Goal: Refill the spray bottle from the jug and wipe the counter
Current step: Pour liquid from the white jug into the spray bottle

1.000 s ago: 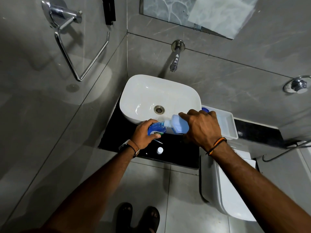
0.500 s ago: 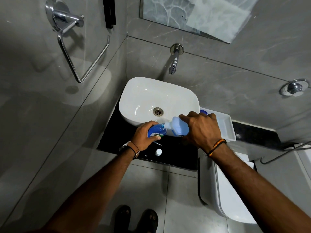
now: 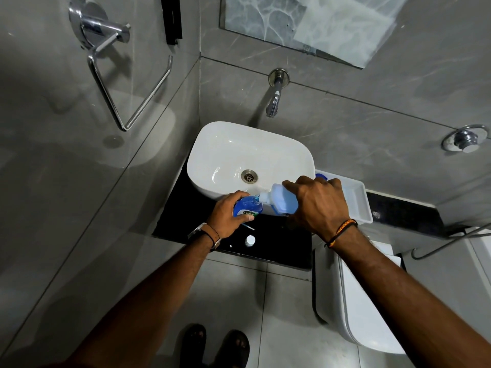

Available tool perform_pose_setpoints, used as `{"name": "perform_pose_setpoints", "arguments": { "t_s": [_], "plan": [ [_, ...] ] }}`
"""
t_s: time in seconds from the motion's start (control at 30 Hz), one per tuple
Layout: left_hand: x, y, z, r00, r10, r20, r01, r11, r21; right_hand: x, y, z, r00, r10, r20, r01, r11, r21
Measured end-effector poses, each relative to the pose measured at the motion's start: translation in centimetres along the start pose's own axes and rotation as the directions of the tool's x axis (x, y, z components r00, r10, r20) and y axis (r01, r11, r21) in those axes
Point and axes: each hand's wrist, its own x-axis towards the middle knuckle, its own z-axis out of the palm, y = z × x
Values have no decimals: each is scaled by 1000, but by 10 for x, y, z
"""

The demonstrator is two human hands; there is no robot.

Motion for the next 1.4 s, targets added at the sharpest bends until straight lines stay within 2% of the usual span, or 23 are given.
{"name": "perform_pose_setpoints", "arguments": {
  "t_s": [0.77, 0.9, 1.0, 1.1, 1.23, 1.4],
  "plan": [
    [2, -5, 4, 1000, -5, -1, 5, 1000, 7, 5, 11, 21, 999, -27, -31, 27, 1000, 3],
    [1, -4, 4, 1000, -7, -7, 7, 1000, -7, 5, 16, 36, 997, -20, -71, 24, 998, 52],
    [3, -2, 2, 1000, 0, -10, 0, 1000, -20, 4, 19, 55, 995, 11, -101, 10, 979, 205],
    [5, -2, -4, 1000, 7, -22, -8, 1000, -16, 4, 23, 79, 993, 79, -91, -32, 901, 432],
    [4, -10, -11, 999, -19, -29, 19, 1000, -12, 2, 29, 114, 985, 171, 35, -145, 692, 707],
    [-5, -32, -20, 995, -97, -32, 97, 995, 13, -6, 31, 161, 963, 220, 156, -238, 424, 874]
  ]
}}
